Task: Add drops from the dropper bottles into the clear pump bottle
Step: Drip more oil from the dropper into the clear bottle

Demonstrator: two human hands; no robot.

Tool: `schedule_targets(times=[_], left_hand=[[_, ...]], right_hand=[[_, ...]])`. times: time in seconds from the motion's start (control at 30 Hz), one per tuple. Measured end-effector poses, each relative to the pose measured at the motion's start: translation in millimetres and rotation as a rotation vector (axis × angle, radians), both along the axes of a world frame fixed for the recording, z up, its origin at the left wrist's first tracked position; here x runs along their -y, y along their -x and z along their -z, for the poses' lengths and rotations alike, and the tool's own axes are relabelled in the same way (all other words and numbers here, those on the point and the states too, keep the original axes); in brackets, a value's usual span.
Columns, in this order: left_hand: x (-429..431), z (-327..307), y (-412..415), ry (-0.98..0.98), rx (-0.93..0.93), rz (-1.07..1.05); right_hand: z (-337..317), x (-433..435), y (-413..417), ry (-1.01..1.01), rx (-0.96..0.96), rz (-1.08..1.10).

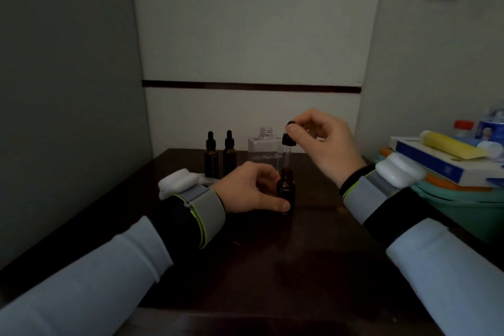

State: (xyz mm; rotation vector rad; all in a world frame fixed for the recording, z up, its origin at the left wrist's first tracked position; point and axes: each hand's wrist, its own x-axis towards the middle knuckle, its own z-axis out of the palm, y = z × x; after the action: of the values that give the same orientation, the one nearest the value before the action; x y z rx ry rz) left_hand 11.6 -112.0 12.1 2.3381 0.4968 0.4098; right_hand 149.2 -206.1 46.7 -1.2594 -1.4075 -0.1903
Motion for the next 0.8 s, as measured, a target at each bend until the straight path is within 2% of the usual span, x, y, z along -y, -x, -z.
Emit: schedule_targets(times=[0.07, 0.13, 0.2, 0.23, 0.3, 0.37, 0.43, 0.67, 0.8], left_hand=[[-1, -5, 3, 0.000, 0.062, -0.002], [-4, -12, 7, 0.022, 0.301, -0.054], [-15, -14, 8, -0.068, 0.535, -0.220], [-22, -14, 6, -0.130, 0.570, -0.298], [-31, -11, 0, -0.191, 0.455, -0.376], [-38, -7, -9, -0.101, 0.301, -0.366], [-42, -3, -15, -0.056, 0.225, -0.334], [-26, 4, -10, -0.370, 0.305, -0.214], [-19, 1, -6, -0.422, 0.312, -0.226]], right_hand=[[1, -1, 0, 0.015, 0.012, 0.000], [0, -2, -2, -0.014, -0.004, 0.009], [-2, -2, -6, -0.073, -0.040, 0.031], [-3, -2, -7, -0.112, -0.054, 0.047], [-5, -1, -7, -0.198, -0.079, 0.072], [-5, 0, -6, -0.260, -0.107, 0.083], [-5, 0, -7, -0.293, -0.131, 0.088], [-7, 2, -5, -0.356, -0.099, 0.118], [-6, 3, -5, -0.327, -0.075, 0.123]])
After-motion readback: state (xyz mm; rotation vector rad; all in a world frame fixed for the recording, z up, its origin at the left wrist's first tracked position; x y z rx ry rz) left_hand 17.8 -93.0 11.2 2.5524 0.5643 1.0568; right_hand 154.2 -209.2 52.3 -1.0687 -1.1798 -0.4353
